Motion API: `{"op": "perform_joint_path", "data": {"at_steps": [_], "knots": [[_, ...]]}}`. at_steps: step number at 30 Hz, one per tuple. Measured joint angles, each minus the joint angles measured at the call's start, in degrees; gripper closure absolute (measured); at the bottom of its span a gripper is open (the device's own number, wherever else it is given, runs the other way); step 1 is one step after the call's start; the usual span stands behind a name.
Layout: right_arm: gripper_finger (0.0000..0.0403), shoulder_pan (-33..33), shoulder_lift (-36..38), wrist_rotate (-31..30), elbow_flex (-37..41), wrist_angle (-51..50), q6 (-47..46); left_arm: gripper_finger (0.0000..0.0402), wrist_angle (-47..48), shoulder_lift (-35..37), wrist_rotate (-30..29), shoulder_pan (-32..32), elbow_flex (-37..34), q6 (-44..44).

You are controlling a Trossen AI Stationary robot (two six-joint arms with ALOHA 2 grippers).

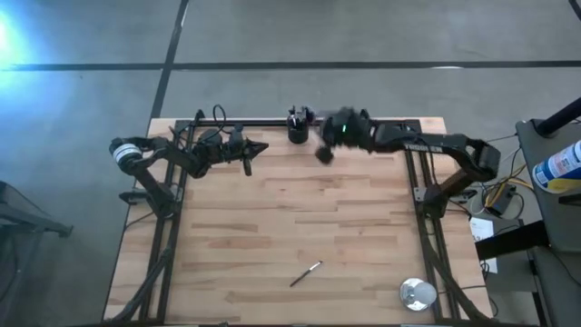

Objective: Put items in baskets/containers
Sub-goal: Put the black eyeshadow brush into the black pen holder

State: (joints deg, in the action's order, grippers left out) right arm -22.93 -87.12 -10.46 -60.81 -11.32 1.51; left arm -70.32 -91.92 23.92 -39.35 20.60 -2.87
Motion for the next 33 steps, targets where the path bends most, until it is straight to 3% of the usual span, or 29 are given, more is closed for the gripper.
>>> {"op": "perform_joint_path", "data": {"at_steps": [5,11,18,24,33], "knots": [[0.0394,12.7,1.3,3.1,3.2,-7.6,0.3,0.0402,0.0,0.0,0.0,1.4,0.0,0.0],[0.0394,28.3,0.7,6.2,6.5,-8.2,-6.9,0.0402,1.9,0.0,-0.6,8.2,0.0,0.1],[0.0362,41.1,-2.3,6.2,6.8,-7.7,-15.5,0.0401,10.7,0.0,-15.5,23.5,-0.1,1.8],[0.0322,48.2,-7.3,6.0,6.7,-4.6,-17.0,0.0402,12.7,0.0,-26.2,35.3,-0.1,-0.2],[0.0301,50.5,-16.1,5.8,3.9,-3.1,-13.4,0.0402,16.6,0.0,-31.9,43.9,1.5,-10.8]]}}
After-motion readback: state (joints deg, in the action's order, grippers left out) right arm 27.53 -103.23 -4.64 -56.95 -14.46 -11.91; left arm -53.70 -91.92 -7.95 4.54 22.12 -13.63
